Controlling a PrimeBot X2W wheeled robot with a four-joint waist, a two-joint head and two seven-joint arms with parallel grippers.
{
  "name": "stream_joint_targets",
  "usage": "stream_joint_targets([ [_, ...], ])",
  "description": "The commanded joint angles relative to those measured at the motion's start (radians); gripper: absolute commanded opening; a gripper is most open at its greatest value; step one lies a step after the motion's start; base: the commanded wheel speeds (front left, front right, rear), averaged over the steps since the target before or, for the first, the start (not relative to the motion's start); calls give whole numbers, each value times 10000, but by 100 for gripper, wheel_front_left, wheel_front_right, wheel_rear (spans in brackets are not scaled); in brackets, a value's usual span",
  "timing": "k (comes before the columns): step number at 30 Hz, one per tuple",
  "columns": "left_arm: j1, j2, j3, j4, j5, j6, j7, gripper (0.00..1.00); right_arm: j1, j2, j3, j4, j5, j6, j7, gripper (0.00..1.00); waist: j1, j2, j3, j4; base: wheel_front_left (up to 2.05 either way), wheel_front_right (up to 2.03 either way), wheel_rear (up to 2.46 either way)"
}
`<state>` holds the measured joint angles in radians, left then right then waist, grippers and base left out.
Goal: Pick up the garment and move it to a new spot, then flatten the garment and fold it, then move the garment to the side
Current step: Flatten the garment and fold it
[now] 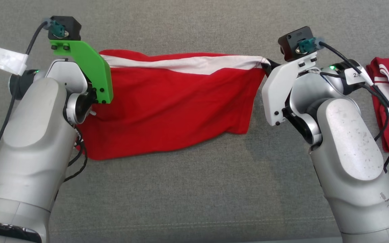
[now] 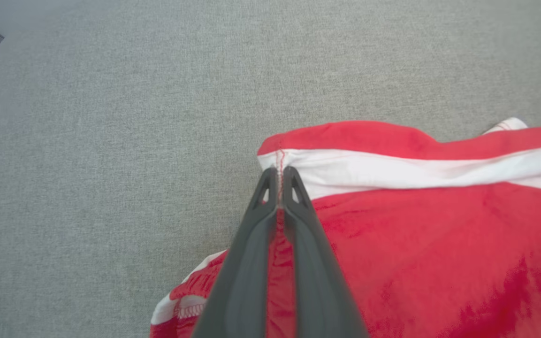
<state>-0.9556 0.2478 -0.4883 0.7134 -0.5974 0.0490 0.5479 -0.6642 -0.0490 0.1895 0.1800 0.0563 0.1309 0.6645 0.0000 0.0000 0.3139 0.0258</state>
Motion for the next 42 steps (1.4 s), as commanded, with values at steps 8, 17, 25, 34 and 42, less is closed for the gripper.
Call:
stream_joint_targets([
  [8,-182,-391,961,-127,-708,98,-1827,0,-502,-32,-676,131,-400,-4,-1380,0,0,0,-1113,-155,0,0,0],
  [17,264,-989,2154,-256,-2048,-502,-3426,0,-871,-31,-939,353,-1062,-4,-2721,0,0,0,-2409,-424,0,0,0],
  [25,131,-1581,2522,-844,-3041,-900,-3501,0,-1625,-719,-364,176,-884,-4,-3057,0,0,0,-2322,-635,0,0,0],
  [34,-887,-1710,2676,-1230,-2824,-607,-4466,0,-4012,-1437,964,1553,-177,-6,-3846,0,0,0,-369,-815,0,0,0],
  [42,-1894,-1835,2685,-767,-2596,-981,-5886,0,-6236,-1412,1321,3874,-400,-9,-5185,0,0,0,834,-744,0,0,0],
])
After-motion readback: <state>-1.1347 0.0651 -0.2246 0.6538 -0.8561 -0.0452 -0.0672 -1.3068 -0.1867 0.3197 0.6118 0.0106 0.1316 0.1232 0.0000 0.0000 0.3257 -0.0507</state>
